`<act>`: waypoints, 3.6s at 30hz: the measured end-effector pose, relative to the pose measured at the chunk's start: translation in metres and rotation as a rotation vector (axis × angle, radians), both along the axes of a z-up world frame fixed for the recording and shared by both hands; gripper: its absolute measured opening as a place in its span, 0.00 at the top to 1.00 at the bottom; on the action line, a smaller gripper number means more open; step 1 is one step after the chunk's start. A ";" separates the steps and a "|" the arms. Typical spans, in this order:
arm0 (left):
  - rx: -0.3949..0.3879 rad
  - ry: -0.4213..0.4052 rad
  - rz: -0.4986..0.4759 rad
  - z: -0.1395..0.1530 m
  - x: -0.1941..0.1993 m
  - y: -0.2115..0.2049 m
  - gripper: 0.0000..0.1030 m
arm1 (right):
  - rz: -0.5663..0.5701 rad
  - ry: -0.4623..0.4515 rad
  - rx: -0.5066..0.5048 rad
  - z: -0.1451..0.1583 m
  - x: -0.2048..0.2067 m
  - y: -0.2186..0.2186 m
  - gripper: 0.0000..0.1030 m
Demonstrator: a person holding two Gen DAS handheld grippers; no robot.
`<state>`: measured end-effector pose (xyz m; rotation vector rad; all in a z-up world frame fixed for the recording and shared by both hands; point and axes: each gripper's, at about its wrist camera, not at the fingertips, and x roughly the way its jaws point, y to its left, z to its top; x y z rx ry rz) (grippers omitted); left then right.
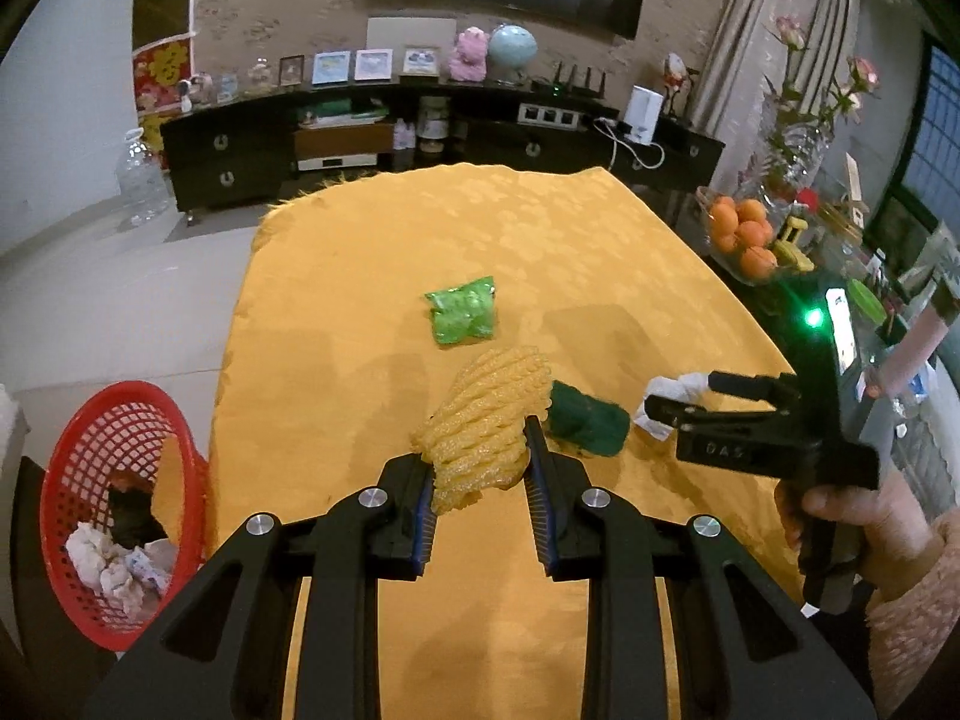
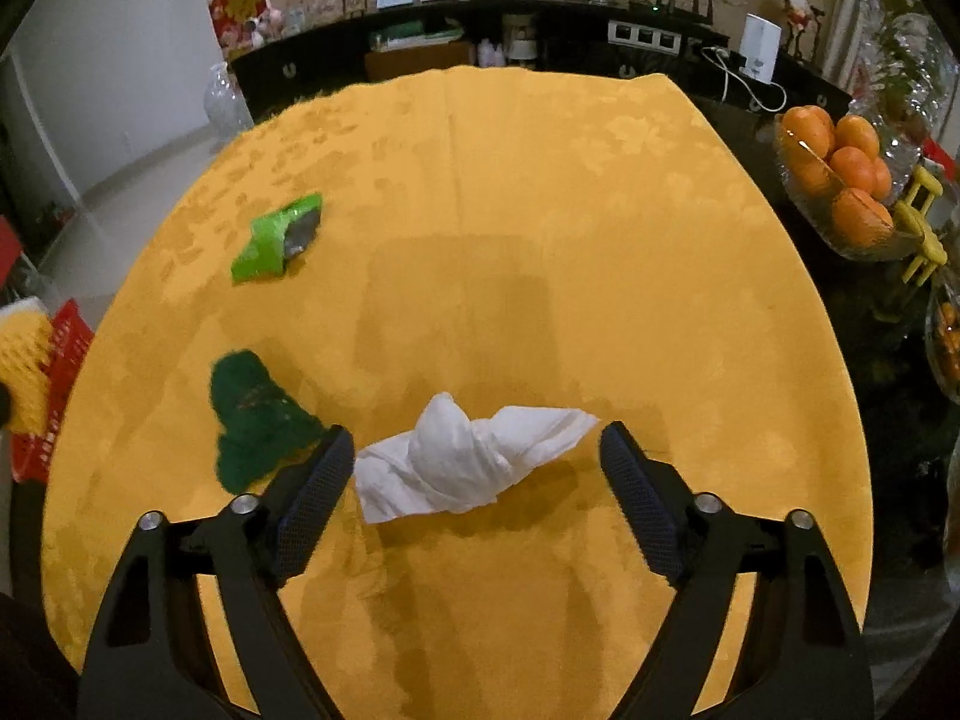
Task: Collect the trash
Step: 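Grasp the yellow foam net with the left tool while the right tool grasps the white tissue, then carry the foam net and tissue over the red wastebasket with both tools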
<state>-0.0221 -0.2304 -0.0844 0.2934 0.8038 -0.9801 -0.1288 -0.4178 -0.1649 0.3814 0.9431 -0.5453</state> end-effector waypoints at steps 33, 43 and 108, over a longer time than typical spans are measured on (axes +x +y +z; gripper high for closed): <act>-0.043 -0.077 0.204 0.028 0.035 0.036 0.76 | 0.051 -0.168 -0.119 0.071 0.008 0.030 0.64; -0.066 -0.134 0.307 0.048 0.051 0.064 0.76 | 0.128 -0.227 -0.140 0.103 0.032 0.060 0.64; 0.110 0.005 0.640 -0.019 0.144 0.192 0.76 | 0.692 -0.145 0.020 0.086 0.234 0.234 0.63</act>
